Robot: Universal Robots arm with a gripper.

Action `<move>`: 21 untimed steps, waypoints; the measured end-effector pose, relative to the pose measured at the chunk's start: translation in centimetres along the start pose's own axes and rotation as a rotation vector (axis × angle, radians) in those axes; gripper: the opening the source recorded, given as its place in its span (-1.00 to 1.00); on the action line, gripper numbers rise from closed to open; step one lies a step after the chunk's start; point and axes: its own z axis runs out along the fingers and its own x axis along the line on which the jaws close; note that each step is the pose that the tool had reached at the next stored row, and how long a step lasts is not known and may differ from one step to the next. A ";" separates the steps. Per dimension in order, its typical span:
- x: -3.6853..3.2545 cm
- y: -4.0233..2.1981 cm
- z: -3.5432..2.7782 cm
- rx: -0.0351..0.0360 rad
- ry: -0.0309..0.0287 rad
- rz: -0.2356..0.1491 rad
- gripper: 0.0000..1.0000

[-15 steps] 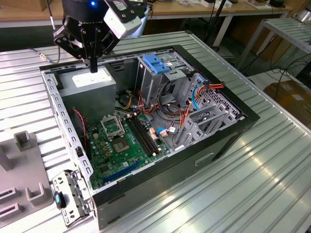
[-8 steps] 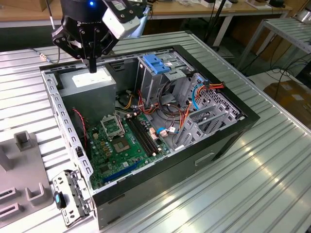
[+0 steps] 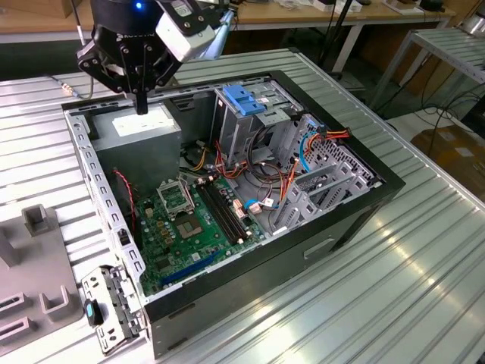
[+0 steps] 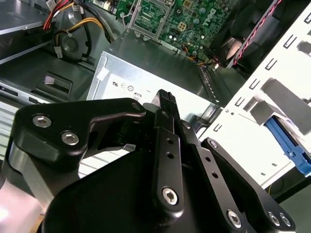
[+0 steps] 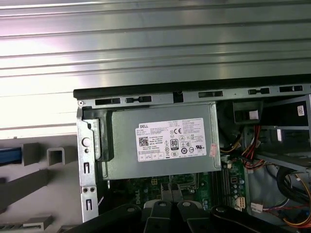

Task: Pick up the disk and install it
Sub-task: 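Reach for the disk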

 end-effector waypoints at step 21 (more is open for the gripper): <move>2.11 -0.16 -0.06 0.0000 0.0000 0.000 -0.79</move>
